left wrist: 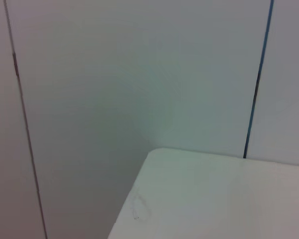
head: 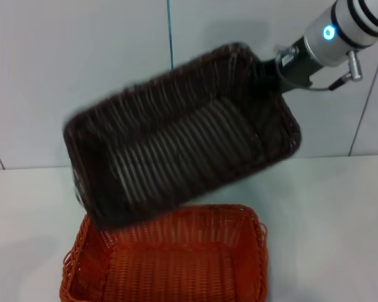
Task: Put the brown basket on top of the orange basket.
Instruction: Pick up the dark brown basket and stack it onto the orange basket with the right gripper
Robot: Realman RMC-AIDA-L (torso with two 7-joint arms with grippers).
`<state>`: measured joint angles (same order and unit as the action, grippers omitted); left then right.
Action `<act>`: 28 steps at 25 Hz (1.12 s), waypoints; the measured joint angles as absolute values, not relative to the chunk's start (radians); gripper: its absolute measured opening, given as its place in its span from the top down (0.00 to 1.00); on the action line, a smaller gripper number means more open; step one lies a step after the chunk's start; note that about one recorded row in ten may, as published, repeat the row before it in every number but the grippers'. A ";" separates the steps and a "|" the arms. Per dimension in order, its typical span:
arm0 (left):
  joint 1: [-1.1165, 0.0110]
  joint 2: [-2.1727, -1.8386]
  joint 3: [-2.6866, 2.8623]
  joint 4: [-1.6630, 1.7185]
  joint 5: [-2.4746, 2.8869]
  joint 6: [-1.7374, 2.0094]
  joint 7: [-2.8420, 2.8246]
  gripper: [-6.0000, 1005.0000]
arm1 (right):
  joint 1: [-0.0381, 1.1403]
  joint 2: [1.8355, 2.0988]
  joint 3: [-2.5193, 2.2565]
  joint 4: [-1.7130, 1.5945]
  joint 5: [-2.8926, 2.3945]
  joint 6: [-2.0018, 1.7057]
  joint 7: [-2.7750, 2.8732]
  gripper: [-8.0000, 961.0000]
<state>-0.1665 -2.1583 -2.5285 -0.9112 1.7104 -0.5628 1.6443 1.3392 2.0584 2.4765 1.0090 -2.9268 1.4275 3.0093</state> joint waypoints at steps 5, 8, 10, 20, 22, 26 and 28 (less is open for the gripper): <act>-0.172 -2.158 -2.528 -0.911 1.710 -0.563 1.624 0.15 | 1.329 2.070 2.496 0.983 -2.813 1.305 3.005 0.85; -0.173 -2.158 -2.528 -0.911 1.710 -0.563 1.614 0.15 | 1.339 2.076 2.444 0.950 -2.823 1.257 3.005 0.85; -0.173 -2.158 -2.528 -0.911 1.710 -0.563 1.609 0.15 | 1.342 2.079 2.443 0.950 -2.831 1.254 3.005 0.85; -0.170 -2.158 -2.536 -0.922 1.710 -0.563 1.609 0.15 | 1.176 2.100 2.226 0.961 -2.445 0.993 3.005 0.85; -0.167 -2.158 -2.536 -0.922 1.710 -0.563 1.609 0.15 | 1.128 2.098 2.135 0.961 -2.369 0.938 3.007 0.85; -0.161 -2.158 -2.535 -0.923 1.710 -0.563 1.609 0.15 | 1.068 2.100 2.090 0.961 -2.325 0.908 3.007 0.85; -0.161 -2.158 -2.535 -0.923 1.710 -0.563 1.609 0.15 | 1.023 2.101 2.036 0.977 -2.273 0.870 3.007 0.85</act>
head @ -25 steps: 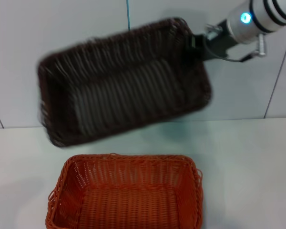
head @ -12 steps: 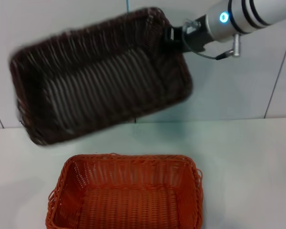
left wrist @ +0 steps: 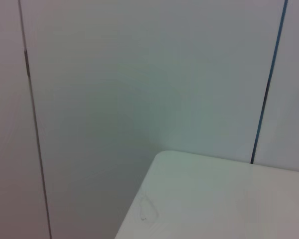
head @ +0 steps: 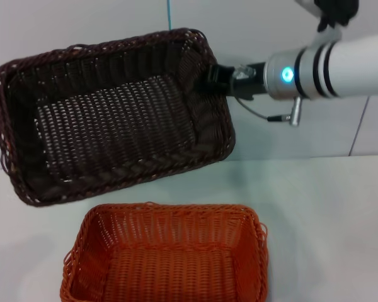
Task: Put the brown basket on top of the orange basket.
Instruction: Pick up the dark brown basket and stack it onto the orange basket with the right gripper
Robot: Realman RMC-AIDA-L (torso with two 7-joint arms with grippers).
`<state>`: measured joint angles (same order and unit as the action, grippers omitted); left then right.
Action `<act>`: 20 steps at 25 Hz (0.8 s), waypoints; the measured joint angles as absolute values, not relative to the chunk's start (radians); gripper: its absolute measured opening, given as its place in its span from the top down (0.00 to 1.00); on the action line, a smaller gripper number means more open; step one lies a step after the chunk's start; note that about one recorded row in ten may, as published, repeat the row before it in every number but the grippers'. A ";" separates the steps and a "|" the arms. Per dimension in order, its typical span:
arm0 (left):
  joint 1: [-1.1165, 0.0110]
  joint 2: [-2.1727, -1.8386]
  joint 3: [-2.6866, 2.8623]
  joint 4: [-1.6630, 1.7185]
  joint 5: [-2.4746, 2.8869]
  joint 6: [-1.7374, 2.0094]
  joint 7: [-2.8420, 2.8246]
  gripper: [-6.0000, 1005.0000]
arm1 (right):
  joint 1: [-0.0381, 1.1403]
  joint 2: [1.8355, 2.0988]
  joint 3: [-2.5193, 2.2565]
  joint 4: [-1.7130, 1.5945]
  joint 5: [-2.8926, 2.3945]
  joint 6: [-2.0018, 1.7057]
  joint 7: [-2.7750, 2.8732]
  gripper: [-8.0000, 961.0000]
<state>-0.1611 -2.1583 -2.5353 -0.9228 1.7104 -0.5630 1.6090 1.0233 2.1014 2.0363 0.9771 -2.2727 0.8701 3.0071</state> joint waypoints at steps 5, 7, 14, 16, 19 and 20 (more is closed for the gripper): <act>-0.161 -2.158 -2.531 -0.924 1.710 -0.563 1.609 0.15 | 0.895 2.099 1.855 1.028 -2.138 0.748 3.007 0.85; -0.161 -2.158 -2.530 -0.925 1.710 -0.563 1.609 0.15 | 0.887 2.098 1.842 1.028 -2.132 0.741 3.007 0.85; -0.161 -2.158 -2.531 -0.932 1.710 -0.563 1.609 0.15 | 0.930 2.088 1.894 1.040 -2.246 0.828 3.007 0.85; -0.160 -2.158 -2.532 -0.933 1.710 -0.563 1.609 0.15 | 0.960 2.089 1.927 1.032 -2.295 0.859 3.008 0.85; -0.159 -2.158 -2.532 -0.933 1.710 -0.563 1.609 0.14 | 0.997 2.089 1.939 1.017 -2.360 0.884 3.008 0.85; -0.159 -2.158 -2.532 -0.933 1.710 -0.563 1.609 0.14 | 1.009 2.089 1.943 1.013 -2.385 0.896 3.008 0.85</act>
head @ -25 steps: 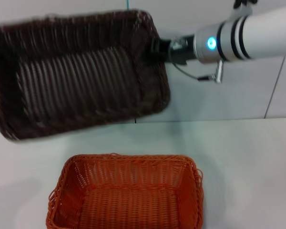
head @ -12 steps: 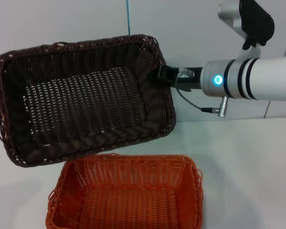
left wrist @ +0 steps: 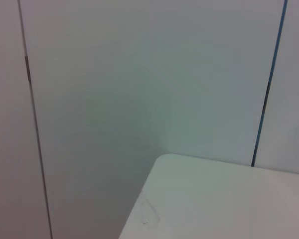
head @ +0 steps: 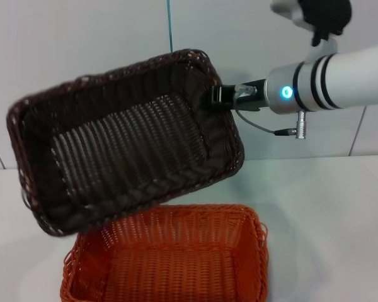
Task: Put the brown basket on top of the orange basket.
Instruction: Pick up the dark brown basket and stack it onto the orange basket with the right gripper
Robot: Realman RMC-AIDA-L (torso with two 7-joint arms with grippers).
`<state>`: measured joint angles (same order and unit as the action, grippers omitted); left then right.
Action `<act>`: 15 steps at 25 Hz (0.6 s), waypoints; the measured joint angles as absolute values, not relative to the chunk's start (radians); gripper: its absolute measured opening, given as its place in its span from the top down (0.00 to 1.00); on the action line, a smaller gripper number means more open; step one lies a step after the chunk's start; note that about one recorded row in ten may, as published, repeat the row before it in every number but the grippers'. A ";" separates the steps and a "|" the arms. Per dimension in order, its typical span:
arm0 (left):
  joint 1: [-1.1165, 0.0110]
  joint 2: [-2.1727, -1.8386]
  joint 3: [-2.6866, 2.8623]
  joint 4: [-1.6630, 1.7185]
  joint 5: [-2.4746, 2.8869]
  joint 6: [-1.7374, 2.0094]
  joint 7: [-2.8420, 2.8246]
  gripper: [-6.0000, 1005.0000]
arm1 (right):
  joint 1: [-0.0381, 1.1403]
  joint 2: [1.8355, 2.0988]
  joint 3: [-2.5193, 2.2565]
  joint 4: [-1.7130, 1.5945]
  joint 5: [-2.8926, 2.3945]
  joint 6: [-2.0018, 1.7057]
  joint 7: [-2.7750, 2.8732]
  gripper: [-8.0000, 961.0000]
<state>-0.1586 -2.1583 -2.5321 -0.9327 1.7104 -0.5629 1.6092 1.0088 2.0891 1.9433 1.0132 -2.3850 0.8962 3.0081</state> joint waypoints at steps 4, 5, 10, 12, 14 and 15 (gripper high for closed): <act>-0.158 -2.158 -2.535 -0.933 1.710 -0.563 1.609 0.14 | 1.064 2.093 1.994 0.998 -2.478 0.958 3.008 0.85; -0.158 -2.158 -2.535 -0.933 1.710 -0.563 1.609 0.14 | 1.069 2.095 1.997 0.996 -2.484 0.963 3.008 0.85; -0.159 -2.158 -2.536 -0.934 1.710 -0.563 1.609 0.14 | 1.080 2.102 1.966 0.986 -2.523 0.966 3.009 0.85; -0.159 -2.158 -2.535 -0.934 1.710 -0.563 1.609 0.14 | 1.080 2.105 1.948 0.985 -2.527 0.964 3.010 0.85; -0.158 -2.158 -2.535 -0.934 1.710 -0.563 1.609 0.14 | 1.078 2.107 1.934 0.985 -2.527 0.962 3.010 0.85; -0.158 -2.158 -2.535 -0.934 1.710 -0.563 1.609 0.14 | 1.072 2.110 1.918 0.989 -2.526 0.962 3.011 0.85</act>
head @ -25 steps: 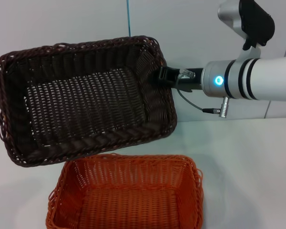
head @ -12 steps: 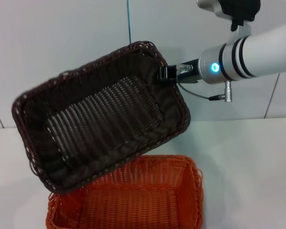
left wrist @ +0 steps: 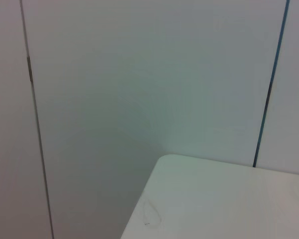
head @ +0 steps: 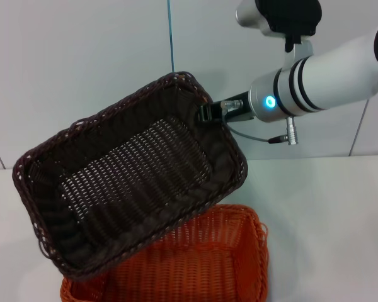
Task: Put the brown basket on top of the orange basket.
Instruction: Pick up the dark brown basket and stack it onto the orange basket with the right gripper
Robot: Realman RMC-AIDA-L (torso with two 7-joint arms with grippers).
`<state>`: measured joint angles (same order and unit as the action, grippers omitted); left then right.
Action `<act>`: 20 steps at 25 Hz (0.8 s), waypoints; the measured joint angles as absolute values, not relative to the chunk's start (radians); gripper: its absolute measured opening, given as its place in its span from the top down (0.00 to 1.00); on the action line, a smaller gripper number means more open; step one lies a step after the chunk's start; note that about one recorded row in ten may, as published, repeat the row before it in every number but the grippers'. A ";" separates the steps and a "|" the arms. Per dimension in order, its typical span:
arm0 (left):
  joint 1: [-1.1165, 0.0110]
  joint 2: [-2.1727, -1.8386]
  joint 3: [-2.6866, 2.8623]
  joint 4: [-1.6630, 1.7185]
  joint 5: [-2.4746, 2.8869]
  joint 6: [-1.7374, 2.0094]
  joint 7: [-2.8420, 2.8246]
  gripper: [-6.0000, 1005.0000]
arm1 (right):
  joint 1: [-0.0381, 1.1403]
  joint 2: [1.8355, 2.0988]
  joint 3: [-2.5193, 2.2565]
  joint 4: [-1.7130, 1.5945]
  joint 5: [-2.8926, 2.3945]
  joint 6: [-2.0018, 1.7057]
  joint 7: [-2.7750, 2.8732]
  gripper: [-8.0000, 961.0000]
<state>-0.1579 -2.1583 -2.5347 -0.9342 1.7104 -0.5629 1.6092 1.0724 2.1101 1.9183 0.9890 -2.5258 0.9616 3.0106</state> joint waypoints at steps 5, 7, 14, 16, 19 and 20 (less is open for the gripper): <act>-0.156 -2.158 -2.535 -0.934 1.710 -0.563 1.609 0.14 | 1.060 2.112 1.901 0.990 -2.523 0.954 3.011 0.85; -0.155 -2.158 -2.536 -0.934 1.710 -0.563 1.609 0.14 | 1.054 2.113 1.899 0.993 -2.518 0.947 3.011 0.85; -0.150 -2.160 -2.536 -0.946 1.710 -0.563 1.608 0.14 | 1.042 2.113 1.897 1.021 -2.509 0.932 3.011 0.85; -0.150 -2.161 -2.534 -0.948 1.710 -0.563 1.608 0.14 | 1.029 2.113 1.897 1.048 -2.504 0.932 3.011 0.85; -0.150 -2.161 -2.532 -0.949 1.710 -0.563 1.601 0.14 | 0.996 2.113 1.898 1.103 -2.489 0.930 3.011 0.85; -0.150 -2.161 -2.531 -0.949 1.710 -0.563 1.599 0.14 | 0.978 2.114 1.898 1.134 -2.486 0.930 3.012 0.85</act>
